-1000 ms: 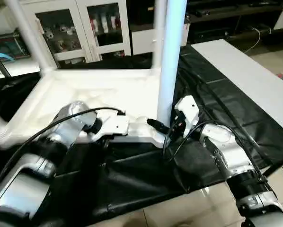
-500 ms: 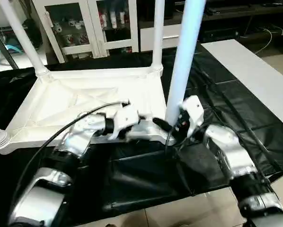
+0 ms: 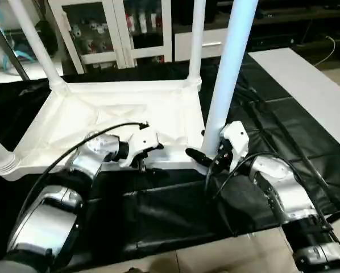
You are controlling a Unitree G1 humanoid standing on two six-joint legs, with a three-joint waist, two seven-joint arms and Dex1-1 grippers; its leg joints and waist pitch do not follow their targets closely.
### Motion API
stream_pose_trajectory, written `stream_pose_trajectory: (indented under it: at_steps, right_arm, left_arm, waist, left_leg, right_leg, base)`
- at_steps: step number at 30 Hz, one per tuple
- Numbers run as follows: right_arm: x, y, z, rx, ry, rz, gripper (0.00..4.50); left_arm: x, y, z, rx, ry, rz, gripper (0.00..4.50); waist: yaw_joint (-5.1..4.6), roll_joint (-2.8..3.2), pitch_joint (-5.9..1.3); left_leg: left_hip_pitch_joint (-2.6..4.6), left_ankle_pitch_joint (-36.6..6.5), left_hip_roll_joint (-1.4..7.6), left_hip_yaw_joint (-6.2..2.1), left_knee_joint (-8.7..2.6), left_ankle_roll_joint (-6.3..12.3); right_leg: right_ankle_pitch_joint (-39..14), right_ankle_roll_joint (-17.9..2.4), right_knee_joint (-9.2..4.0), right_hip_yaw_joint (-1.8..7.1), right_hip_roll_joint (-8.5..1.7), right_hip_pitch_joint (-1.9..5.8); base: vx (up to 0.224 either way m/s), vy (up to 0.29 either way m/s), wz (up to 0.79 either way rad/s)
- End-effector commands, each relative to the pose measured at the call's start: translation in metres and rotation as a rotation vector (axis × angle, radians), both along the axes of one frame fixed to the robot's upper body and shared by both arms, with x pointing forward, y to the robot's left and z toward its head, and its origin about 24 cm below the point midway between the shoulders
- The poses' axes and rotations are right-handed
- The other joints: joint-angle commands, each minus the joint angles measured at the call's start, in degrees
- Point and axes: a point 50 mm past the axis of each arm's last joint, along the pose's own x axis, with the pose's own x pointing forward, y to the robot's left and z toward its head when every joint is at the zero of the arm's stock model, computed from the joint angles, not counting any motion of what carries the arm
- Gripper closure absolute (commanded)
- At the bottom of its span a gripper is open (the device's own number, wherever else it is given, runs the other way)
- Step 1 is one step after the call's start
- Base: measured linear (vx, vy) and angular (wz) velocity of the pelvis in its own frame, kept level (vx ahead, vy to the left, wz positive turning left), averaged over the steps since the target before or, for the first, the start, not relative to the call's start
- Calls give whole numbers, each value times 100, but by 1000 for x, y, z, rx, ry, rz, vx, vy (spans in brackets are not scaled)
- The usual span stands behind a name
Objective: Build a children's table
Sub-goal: Rotate table base
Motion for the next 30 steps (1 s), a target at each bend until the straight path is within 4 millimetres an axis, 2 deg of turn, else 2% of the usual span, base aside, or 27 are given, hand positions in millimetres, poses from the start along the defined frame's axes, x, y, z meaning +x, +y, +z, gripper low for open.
stream_pose_trajectory:
  at_steps: [1,2,4,5,6,7,9,10,12,13,14,15,18,19,20,22,24,27,30]
  right_arm:
    - [-10,2,0,4,23,77,70]
    - [-14,0,1,2,26,84,70]
    - [-18,-6,2,-4,28,79,70]
    - [-19,-9,3,-11,29,68,70]
    - [-20,-11,3,-14,30,64,70]
    - [-21,-14,3,-20,30,55,70]
    - [-22,-18,4,-29,32,45,70]
    - [-24,-21,5,-37,35,43,70]
    - [-24,-21,5,-38,36,43,70]
    - [-30,-28,6,-67,42,41,70]
    - [-33,-31,6,-82,44,39,70]
    - [-34,-32,6,-86,46,36,70]
    - [-36,-36,6,-92,51,24,70]
    - [-36,-38,7,-95,52,19,70]
    - [-37,-39,8,-97,51,18,70]
    - [-39,-40,9,-101,51,26,70]
    - [-40,-40,10,-104,52,37,70]
    - [-41,-40,11,-106,53,39,70]
    - [-40,-39,11,-106,52,42,70]
  left_arm:
    - [4,1,6,-24,7,16,42]
    - [4,-1,5,-37,20,9,49]
    - [3,-5,3,-58,45,-9,71]
    - [2,-8,2,-68,57,-18,79]
    - [1,-9,1,-72,62,-21,79]
    - [1,-11,0,-71,71,-30,83]
    - [0,-15,-2,-66,79,-41,100]
    - [-1,-16,-2,-67,83,-49,114]
    - [-1,-16,-2,-68,85,-50,124]
    - [-2,-18,-2,-65,106,-80,134]
    - [-2,-19,-2,-59,114,-94,134]
    - [-3,-18,-2,-52,122,-105,159]
    - [-4,-15,-3,-13,134,-129,170]
    - [-5,-12,-4,22,130,-135,192]
    - [-4,-10,-5,44,123,-131,192]
    - [-4,-9,-5,50,116,-124,222]
    - [-3,-10,-4,36,105,-115,237]
    - [-2,-13,-3,12,105,-115,254]
    - [-3,-16,-4,-1,107,-118,275]
  waist:
    - [36,-61,-396]
    - [38,-12,-396]
    - [56,-49,-396]
    - [60,-8,-402]
    - [63,-42,-396]
    - [73,-2,-397]
    - [62,-16,-399]
    - [63,9,-399]
    - [55,-16,-397]
    - [63,41,-391]
    - [67,10,-401]
    - [61,-2,-398]
    - [63,19,-403]
    - [48,20,-394]
    - [29,22,-386]
    - [2,24,-380]
    - [1,15,-386]
    - [-7,45,-392]
    - [-12,42,-390]
  left_leg:
    - [142,-916,346,-167,-393,577]
    - [142,-912,342,-170,-395,573]
    - [147,-947,344,-164,-391,567]
    - [151,-964,346,-171,-391,557]
    - [146,-977,345,-166,-393,552]
    - [144,-1003,350,-175,-397,533]
    - [147,-1038,351,-181,-402,499]
    - [146,-1035,348,-181,-399,499]
    - [138,-1036,342,-181,-397,511]
    - [142,-1050,341,-183,-398,509]
    - [163,-1030,357,-186,-398,509]
    - [146,-1000,349,-187,-399,529]
    - [137,-1013,345,-185,-392,570]
    - [132,-1077,342,-189,-398,553]
    - [128,-1130,344,-194,-405,542]
    - [132,-1201,342,-200,-414,507]
    - [138,-1179,347,-202,-410,516]
    - [131,-1099,345,-198,-400,561]
    - [132,-1110,343,-194,-398,575]
  right_leg:
    - [-408,-1586,-324,206,-354,290]
    - [-411,-1588,-328,204,-355,288]
    - [-431,-1586,-343,204,-353,283]
    - [-434,-1602,-335,201,-358,280]
    - [-436,-1601,-348,201,-352,282]
    - [-470,-1605,-345,200,-365,282]
    - [-439,-1604,-349,197,-353,293]
    - [-404,-1610,-347,196,-356,290]
    - [-393,-1613,-351,196,-356,300]
    - [-452,-1588,-364,195,-359,298]
    - [-372,-1582,-362,197,-350,297]
    - [-312,-1588,-356,194,-345,310]
    - [-342,-1594,-362,190,-362,311]
    - [-471,-1595,-374,182,-360,313]
    - [-559,-1580,-385,181,-359,314]
    - [-723,-1539,-400,181,-355,315]
    - [-692,-1533,-398,187,-360,318]
    - [-529,-1598,-385,180,-357,312]
    - [-516,-1621,-389,177,-359,314]
  base:
    - [0,0,0]
    - [0,0,0]
    - [0,0,0]
    - [0,0,0]
    - [0,0,0]
    - [0,0,0]
    - [0,0,0]
    - [0,0,0]
    - [0,0,0]
    - [0,0,0]
    - [0,0,0]
    - [0,0,0]
    - [0,0,0]
    - [0,0,0]
    - [0,0,0]
    - [0,0,0]
    - [0,0,0]
    - [0,0,0]
    - [0,0,0]
